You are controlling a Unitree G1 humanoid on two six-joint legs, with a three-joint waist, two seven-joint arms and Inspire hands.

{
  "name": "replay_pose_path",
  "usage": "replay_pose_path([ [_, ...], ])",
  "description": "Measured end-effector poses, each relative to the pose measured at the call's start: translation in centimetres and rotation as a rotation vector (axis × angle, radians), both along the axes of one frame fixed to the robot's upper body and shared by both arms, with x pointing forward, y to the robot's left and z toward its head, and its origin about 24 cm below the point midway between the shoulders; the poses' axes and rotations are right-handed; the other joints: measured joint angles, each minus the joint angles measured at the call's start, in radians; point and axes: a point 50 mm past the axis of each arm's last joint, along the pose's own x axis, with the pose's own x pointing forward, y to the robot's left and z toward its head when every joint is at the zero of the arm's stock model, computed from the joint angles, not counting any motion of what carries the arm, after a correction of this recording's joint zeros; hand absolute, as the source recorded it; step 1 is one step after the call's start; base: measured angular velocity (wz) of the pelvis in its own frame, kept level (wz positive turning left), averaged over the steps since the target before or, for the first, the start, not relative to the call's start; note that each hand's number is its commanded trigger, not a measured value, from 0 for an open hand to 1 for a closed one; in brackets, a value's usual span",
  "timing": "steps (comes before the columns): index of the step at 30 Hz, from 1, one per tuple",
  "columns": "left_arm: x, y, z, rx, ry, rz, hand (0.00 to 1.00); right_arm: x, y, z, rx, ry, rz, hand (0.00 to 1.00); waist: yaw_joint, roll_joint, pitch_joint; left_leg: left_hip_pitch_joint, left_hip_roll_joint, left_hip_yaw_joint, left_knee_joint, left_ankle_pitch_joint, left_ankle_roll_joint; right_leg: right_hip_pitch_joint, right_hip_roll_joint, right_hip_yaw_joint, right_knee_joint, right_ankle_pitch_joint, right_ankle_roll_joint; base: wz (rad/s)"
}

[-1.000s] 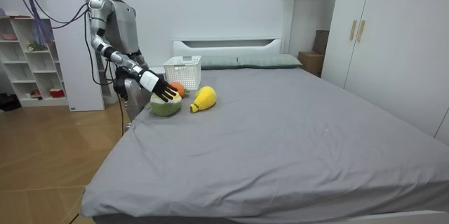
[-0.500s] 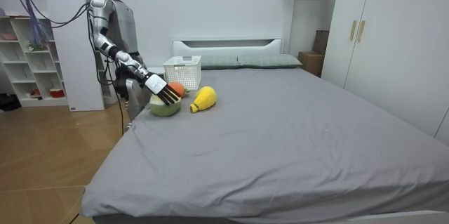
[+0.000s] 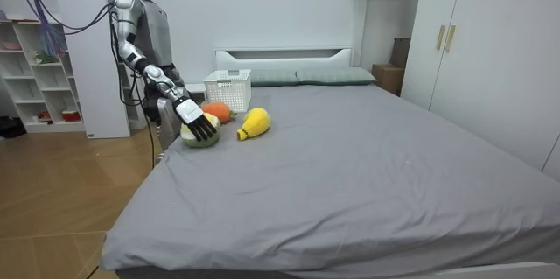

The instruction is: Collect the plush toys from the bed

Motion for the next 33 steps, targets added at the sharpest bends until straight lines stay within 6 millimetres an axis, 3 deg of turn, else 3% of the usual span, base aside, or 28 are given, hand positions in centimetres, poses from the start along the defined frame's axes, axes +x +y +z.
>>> replay_pose_path([
  [11,-0.1,-0.1,0.0,-0.004,0.016,-0.024,0.00,-0.2,0.0,-0.2,-0.022,0.024,0.005,1.00,0.011,-0.010,-0.0017,0.003,0.000,-0.002,0.000,0.000,0.000,0.004,0.000,-0.002,0.000,0.000,0.000,0.00],
  [21,0.7,-0.3,-0.1,-0.018,0.003,-0.023,0.00,-0.2,0.7,-0.3,-0.031,-0.003,0.010,1.00,0.027,0.007,0.0090,0.001,-0.001,0.004,0.001,0.000,0.000,0.009,0.000,-0.003,-0.001,0.000,0.001,0.00],
  [23,0.8,-0.4,-0.1,-0.021,0.000,-0.020,0.00,0.3,0.9,0.2,-0.039,-0.031,0.019,1.00,0.027,0.007,0.0074,-0.004,-0.001,0.004,0.001,0.000,0.000,0.003,-0.001,-0.002,0.001,0.000,0.001,0.00],
  [29,1.4,-0.5,-0.1,-0.020,-0.015,-0.017,0.00,3.3,1.2,3.8,-0.104,-0.232,0.067,1.00,0.016,0.012,0.0055,-0.009,-0.001,0.012,-0.001,0.002,0.001,-0.018,-0.001,0.010,0.014,0.000,0.000,-0.04],
  [33,1.1,-0.4,-0.1,-0.018,-0.009,-0.015,0.00,6.0,0.9,8.6,-0.134,-0.483,0.045,1.00,-0.005,0.008,0.0051,-0.008,-0.002,0.012,-0.001,0.004,0.004,-0.017,-0.004,0.010,0.016,0.000,0.001,0.00],
])
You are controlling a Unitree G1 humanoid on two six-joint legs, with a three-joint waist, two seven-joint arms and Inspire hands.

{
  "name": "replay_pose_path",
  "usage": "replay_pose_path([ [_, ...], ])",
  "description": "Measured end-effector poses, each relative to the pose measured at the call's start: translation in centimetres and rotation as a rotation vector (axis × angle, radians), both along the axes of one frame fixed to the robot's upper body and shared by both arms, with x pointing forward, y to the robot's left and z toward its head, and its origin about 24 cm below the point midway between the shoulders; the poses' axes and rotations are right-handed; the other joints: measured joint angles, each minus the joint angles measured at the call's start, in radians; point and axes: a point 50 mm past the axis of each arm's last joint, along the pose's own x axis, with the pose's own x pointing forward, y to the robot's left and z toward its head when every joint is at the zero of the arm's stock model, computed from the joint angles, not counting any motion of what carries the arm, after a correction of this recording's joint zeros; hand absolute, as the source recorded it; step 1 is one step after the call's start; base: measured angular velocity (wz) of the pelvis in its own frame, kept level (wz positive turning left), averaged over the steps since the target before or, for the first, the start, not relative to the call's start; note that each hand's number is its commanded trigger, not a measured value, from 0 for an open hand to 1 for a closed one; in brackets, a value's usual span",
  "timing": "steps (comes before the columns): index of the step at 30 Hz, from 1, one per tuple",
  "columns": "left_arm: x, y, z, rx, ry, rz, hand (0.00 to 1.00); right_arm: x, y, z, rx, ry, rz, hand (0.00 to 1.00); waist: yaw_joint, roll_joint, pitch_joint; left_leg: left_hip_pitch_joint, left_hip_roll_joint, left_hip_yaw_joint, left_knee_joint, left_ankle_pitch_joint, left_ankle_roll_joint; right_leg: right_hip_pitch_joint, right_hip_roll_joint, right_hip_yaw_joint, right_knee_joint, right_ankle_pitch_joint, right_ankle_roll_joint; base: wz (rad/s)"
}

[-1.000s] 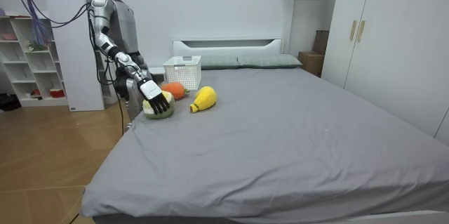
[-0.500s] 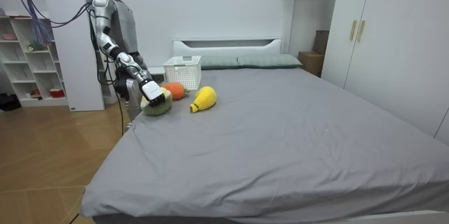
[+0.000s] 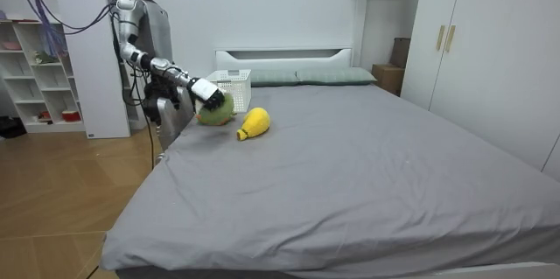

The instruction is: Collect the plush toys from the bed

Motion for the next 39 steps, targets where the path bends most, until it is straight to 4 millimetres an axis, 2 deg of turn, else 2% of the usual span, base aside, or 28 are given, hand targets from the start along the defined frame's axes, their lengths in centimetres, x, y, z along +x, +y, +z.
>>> replay_pose_path([
  [3,0.1,0.2,0.1,0.004,-0.005,0.006,0.00,1.1,-0.2,2.3,-0.011,-0.115,-0.009,1.00,-0.001,-0.010,-0.0030,0.001,0.000,0.000,0.001,0.000,0.000,-0.002,0.000,0.001,0.002,-0.001,0.001,0.00],
  [9,0.0,0.5,0.1,0.008,-0.017,0.019,0.00,3.5,0.6,7.2,-0.031,-0.311,0.055,1.00,0.003,-0.021,0.0054,-0.005,0.001,0.003,0.000,0.000,0.000,-0.003,0.001,0.003,0.004,-0.001,0.001,0.00],
  [12,0.3,0.6,0.2,0.011,-0.024,0.023,0.00,5.3,1.2,9.6,-0.033,-0.402,0.092,1.00,0.005,-0.024,0.0065,-0.006,0.000,0.003,0.000,0.000,0.000,-0.004,0.001,0.002,0.003,0.000,0.001,0.00],
  [14,0.7,0.5,0.2,0.009,-0.032,0.021,0.00,6.2,1.5,11.1,-0.031,-0.455,0.108,1.00,0.014,-0.024,0.0061,-0.013,0.000,0.002,0.000,0.000,0.000,-0.008,0.000,-0.004,0.003,0.000,0.001,0.02],
  [16,1.3,0.5,0.2,0.007,-0.046,0.015,0.00,7.2,2.4,12.8,-0.061,-0.502,0.153,1.00,0.045,-0.025,0.0053,-0.022,0.001,0.002,0.001,0.000,0.000,-0.017,0.000,-0.009,0.004,0.000,0.001,0.00],
  [19,1.9,0.4,0.2,0.006,-0.061,0.012,0.00,8.2,4.1,13.9,-0.067,-0.518,0.228,1.00,0.075,-0.030,0.0015,-0.022,0.001,-0.012,0.001,0.000,0.000,-0.017,0.000,-0.019,0.004,0.000,0.001,0.10],
  [23,2.4,0.5,0.3,-0.002,-0.079,0.029,0.00,9.0,6.2,14.4,-0.065,-0.485,0.318,1.00,0.114,-0.044,0.0007,-0.026,-0.003,-0.037,0.005,0.002,0.001,-0.012,-0.004,-0.039,0.005,0.000,0.001,0.15],
  [28,3.1,0.5,0.3,-0.009,-0.096,0.041,0.00,10.3,8.5,15.9,-0.069,-0.503,0.409,1.00,0.175,-0.063,0.0083,-0.048,-0.011,-0.075,0.020,0.002,0.003,-0.004,-0.013,-0.089,0.004,0.000,0.002,0.19],
  [29,3.0,0.5,0.3,-0.010,-0.095,0.042,0.00,10.4,8.8,15.9,-0.069,-0.499,0.419,1.00,0.180,-0.064,0.0080,-0.048,-0.013,-0.081,0.020,0.002,0.003,0.001,-0.014,-0.095,0.003,-0.001,0.003,0.23],
  [32,3.3,0.5,0.4,-0.008,-0.102,0.045,0.00,10.7,10.1,15.9,-0.072,-0.489,0.473,1.00,0.236,-0.068,0.0072,-0.051,-0.015,-0.090,0.023,0.003,0.004,0.004,-0.016,-0.107,0.003,-0.002,0.004,0.13],
  [34,3.6,0.7,0.6,-0.008,-0.126,0.057,0.00,11.2,11.0,16.1,-0.078,-0.486,0.506,1.00,0.262,-0.072,0.0084,-0.072,-0.021,-0.119,0.038,0.003,0.005,0.001,-0.021,-0.141,0.004,-0.002,0.004,0.34],
  [37,4.3,0.7,0.8,-0.012,-0.158,0.072,0.00,12.1,11.2,16.2,-0.084,-0.469,0.499,1.00,0.305,-0.072,0.0107,-0.087,-0.031,-0.153,0.041,0.009,0.008,-0.001,-0.029,-0.174,0.003,-0.003,0.007,0.32],
  [39,4.4,0.9,0.8,-0.012,-0.163,0.081,0.00,12.4,11.7,16.2,-0.096,-0.456,0.514,1.00,0.319,-0.072,0.0126,-0.096,-0.036,-0.170,0.042,0.014,0.008,-0.001,-0.033,-0.197,0.002,-0.003,0.008,0.33],
])
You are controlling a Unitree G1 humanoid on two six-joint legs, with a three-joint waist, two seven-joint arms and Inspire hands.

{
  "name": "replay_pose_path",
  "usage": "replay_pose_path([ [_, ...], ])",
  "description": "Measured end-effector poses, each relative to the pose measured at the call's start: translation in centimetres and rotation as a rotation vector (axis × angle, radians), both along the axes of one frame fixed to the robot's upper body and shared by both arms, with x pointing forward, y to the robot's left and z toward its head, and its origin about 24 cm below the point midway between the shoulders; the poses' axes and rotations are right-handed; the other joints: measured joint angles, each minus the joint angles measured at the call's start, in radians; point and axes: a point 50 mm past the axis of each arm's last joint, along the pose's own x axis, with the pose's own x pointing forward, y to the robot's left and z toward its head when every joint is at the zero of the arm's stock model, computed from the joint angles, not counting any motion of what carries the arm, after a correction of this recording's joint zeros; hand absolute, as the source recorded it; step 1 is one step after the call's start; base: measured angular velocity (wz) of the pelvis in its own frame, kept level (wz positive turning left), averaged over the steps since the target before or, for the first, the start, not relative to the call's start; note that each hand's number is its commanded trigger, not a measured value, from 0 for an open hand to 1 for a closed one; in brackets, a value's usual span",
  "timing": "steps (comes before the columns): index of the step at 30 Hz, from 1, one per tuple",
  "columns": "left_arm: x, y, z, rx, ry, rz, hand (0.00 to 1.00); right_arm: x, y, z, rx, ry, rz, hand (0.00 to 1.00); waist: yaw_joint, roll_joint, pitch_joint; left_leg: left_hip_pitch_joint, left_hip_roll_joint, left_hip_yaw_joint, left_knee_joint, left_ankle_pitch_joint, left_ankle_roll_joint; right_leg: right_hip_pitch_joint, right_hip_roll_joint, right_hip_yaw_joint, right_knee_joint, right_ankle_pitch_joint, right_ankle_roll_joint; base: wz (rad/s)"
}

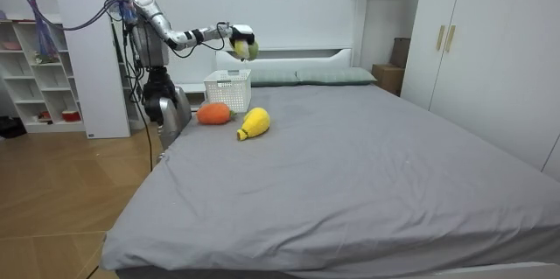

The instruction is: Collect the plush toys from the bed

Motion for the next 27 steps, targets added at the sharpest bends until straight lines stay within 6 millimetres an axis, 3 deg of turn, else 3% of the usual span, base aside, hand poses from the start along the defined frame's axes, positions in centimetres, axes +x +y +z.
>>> replay_pose_path([
  [2,-0.1,0.0,0.0,-0.004,-0.004,0.020,0.00,0.0,0.4,-0.3,-0.002,0.011,0.007,0.91,0.013,-0.001,0.0008,-0.013,-0.006,-0.020,0.007,0.002,0.000,-0.001,-0.003,-0.017,-0.001,-0.001,0.002,0.33],
  [5,0.1,0.0,0.0,-0.015,-0.013,0.041,0.00,0.2,1.3,-0.9,-0.034,0.031,0.013,0.00,0.038,-0.009,0.0028,-0.037,-0.016,-0.047,0.013,0.011,0.002,-0.014,-0.011,-0.050,0.002,-0.003,0.005,0.30],
  [7,0.6,0.2,0.1,-0.016,-0.017,0.048,0.00,-0.1,2.3,-1.4,-0.056,0.050,0.034,0.00,0.068,-0.020,0.0061,-0.050,-0.020,-0.062,0.015,0.016,0.001,-0.019,-0.013,-0.060,0.000,-0.003,0.005,0.19],
  [9,0.8,0.2,0.2,-0.020,-0.013,0.053,0.00,-0.2,3.0,-1.6,-0.051,0.058,0.052,0.00,0.077,-0.024,0.0035,-0.052,-0.025,-0.076,0.016,0.018,0.002,-0.017,-0.015,-0.073,-0.001,-0.003,0.006,0.19],
  [12,1.2,0.2,0.2,-0.028,-0.009,0.062,0.00,-0.3,3.7,-2.1,-0.051,0.081,0.068,0.00,0.122,-0.023,0.0046,-0.052,-0.029,-0.080,0.016,0.022,0.004,-0.017,-0.016,-0.081,-0.001,-0.002,0.008,0.08],
  [16,1.4,0.0,0.2,-0.034,-0.003,0.059,0.00,-0.2,4.2,-4.1,-0.098,0.163,0.084,0.00,0.152,-0.017,0.0083,-0.050,-0.032,-0.086,0.015,0.025,0.006,-0.013,-0.021,-0.086,0.000,-0.001,0.010,0.05],
  [23,1.9,0.0,0.2,-0.035,-0.008,0.057,0.00,-0.2,4.1,-5.4,-0.117,0.223,0.080,0.00,0.147,-0.014,0.0108,-0.054,-0.035,-0.096,0.015,0.030,0.005,-0.014,-0.023,-0.091,0.002,-0.001,0.010,0.04],
  [27,2.1,-0.1,0.3,-0.037,-0.014,0.055,0.00,-0.2,4.2,-5.5,-0.122,0.231,0.093,0.00,0.118,-0.011,0.0129,-0.054,-0.035,-0.091,0.014,0.031,0.006,-0.016,-0.022,-0.084,0.002,-0.001,0.010,-0.04],
])
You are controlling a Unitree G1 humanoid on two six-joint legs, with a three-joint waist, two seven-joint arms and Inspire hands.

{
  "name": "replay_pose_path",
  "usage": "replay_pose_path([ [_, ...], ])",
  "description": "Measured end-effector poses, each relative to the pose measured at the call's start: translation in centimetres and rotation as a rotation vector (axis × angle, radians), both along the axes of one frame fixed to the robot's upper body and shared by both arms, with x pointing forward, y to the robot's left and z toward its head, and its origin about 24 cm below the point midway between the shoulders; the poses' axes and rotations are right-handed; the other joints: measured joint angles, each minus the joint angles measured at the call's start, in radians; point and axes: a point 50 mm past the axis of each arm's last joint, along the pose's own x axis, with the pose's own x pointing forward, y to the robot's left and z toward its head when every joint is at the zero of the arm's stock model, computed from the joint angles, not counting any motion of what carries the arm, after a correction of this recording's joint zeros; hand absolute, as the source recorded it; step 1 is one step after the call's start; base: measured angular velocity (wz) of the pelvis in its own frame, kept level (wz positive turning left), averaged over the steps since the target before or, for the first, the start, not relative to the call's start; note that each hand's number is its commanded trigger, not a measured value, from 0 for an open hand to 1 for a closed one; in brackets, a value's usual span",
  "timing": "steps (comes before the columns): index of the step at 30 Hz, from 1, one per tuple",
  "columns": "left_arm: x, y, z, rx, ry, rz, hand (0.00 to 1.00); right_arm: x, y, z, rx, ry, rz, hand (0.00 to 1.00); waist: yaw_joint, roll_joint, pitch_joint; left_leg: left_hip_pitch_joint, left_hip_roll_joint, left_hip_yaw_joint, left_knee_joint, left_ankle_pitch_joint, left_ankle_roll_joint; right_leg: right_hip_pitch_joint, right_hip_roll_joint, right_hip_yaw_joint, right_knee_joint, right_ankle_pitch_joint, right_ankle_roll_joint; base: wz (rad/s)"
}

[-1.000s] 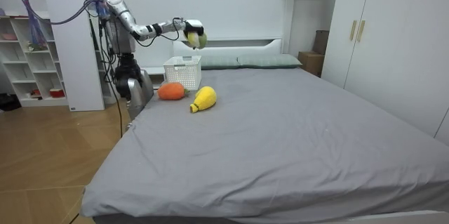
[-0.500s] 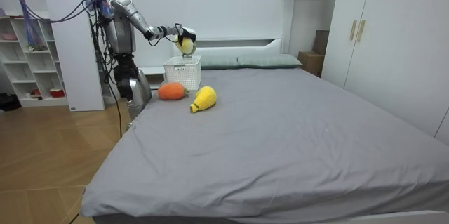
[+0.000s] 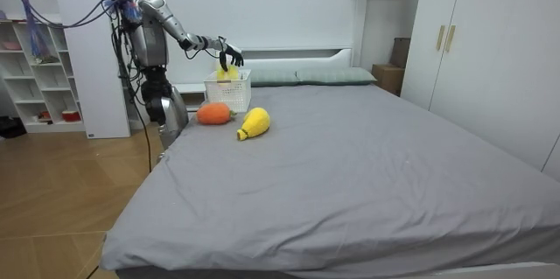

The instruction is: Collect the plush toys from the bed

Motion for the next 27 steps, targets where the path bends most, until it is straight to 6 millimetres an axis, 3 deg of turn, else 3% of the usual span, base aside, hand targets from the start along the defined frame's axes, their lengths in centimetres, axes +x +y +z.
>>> replay_pose_path([
  [10,1.9,-0.6,0.3,0.011,-0.043,-0.083,0.00,-0.2,-0.1,-0.2,0.000,-0.005,0.024,0.00,-0.038,0.003,0.0016,0.013,0.006,0.024,-0.011,0.000,0.001,-0.001,0.009,0.026,-0.003,0.001,0.001,-0.07],
  [23,1.4,-0.5,0.2,0.014,-0.028,-0.084,0.00,-0.1,-0.5,-0.1,-0.005,-0.023,0.011,0.00,-0.052,0.015,-0.0006,0.023,0.008,0.035,-0.018,0.000,0.001,-0.001,0.005,0.037,-0.001,0.001,0.001,-0.02],
  [27,0.7,-0.5,0.0,0.014,-0.011,-0.077,0.00,0.3,-1.3,0.7,0.093,-0.073,-0.042,0.00,-0.058,0.018,-0.0032,0.025,0.010,0.046,-0.018,0.000,0.002,-0.002,0.008,0.049,-0.001,0.001,0.002,-0.05],
])
